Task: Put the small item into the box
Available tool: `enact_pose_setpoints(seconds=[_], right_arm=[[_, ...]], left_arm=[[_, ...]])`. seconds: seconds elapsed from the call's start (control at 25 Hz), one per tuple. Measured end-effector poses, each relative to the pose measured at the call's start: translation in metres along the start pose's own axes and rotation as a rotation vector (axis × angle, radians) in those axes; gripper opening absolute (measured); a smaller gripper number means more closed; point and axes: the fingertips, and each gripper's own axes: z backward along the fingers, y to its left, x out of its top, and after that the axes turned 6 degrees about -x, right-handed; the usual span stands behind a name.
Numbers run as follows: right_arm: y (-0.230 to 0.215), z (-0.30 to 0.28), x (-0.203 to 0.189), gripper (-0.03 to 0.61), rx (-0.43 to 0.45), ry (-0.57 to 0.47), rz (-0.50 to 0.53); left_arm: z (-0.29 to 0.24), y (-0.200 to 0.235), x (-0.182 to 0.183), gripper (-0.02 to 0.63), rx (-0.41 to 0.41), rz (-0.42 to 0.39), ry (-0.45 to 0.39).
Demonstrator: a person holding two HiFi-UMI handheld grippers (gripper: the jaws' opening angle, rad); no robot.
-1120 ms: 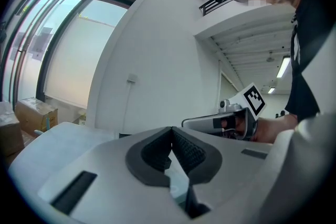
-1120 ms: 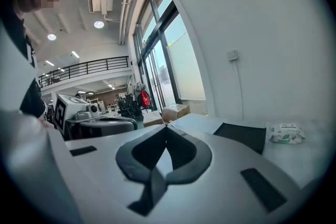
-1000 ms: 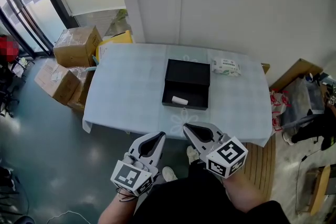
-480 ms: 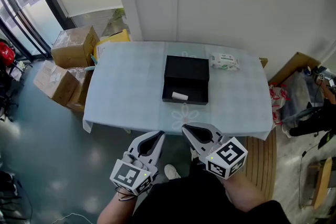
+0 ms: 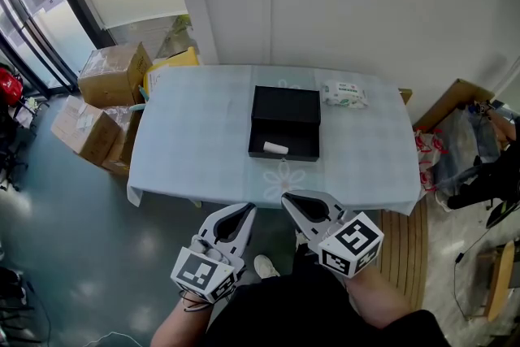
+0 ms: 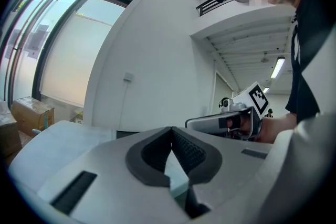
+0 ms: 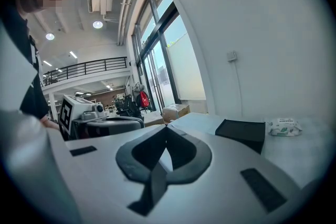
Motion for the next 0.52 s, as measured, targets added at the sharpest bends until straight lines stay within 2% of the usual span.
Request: enact_pose_setpoints(seconds=[0.52], right_arm=[[0.0034, -0.0012, -0.0005, 0.009, 0.008, -0.009, 0.002]], left_arm=[[0.0037, 0.0002, -0.0016, 0.009, 0.002, 0.003, 0.002]])
